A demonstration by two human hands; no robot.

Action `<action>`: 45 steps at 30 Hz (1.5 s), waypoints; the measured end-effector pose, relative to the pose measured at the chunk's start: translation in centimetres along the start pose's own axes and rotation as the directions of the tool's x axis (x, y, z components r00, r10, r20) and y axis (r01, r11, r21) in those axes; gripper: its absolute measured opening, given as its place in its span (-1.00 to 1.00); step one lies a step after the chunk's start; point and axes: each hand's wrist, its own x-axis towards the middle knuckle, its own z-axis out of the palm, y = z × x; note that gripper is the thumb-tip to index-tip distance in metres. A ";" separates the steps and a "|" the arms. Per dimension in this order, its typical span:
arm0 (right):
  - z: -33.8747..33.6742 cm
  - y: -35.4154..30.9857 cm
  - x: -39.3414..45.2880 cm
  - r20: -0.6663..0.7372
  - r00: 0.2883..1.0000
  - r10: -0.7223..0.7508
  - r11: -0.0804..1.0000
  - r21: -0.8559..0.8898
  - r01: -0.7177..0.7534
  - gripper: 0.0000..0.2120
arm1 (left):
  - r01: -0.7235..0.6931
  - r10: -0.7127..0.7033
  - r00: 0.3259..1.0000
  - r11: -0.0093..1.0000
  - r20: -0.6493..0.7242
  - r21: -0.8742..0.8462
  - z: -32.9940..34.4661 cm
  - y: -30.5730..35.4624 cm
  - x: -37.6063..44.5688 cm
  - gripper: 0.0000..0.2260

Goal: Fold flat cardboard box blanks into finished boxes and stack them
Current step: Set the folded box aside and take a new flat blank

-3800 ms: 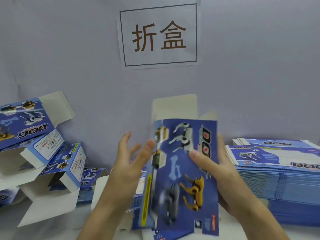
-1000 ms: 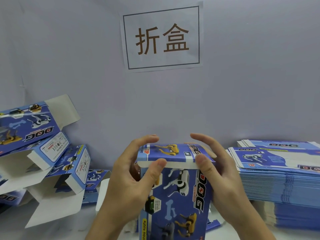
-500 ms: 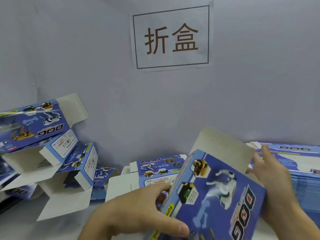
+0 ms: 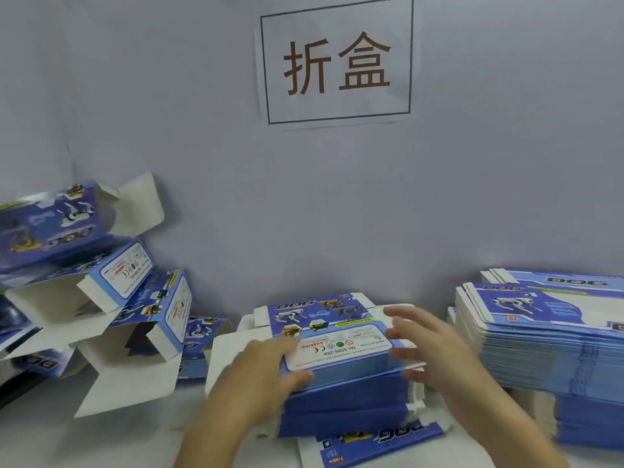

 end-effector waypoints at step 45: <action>-0.6 -2.5 -2.8 0.038 0.884 -0.466 0.849 0.300 0.435 -0.52 | -0.411 0.062 0.907 0.346 -0.417 -0.843 -4.0 5.3 -2.5 -0.50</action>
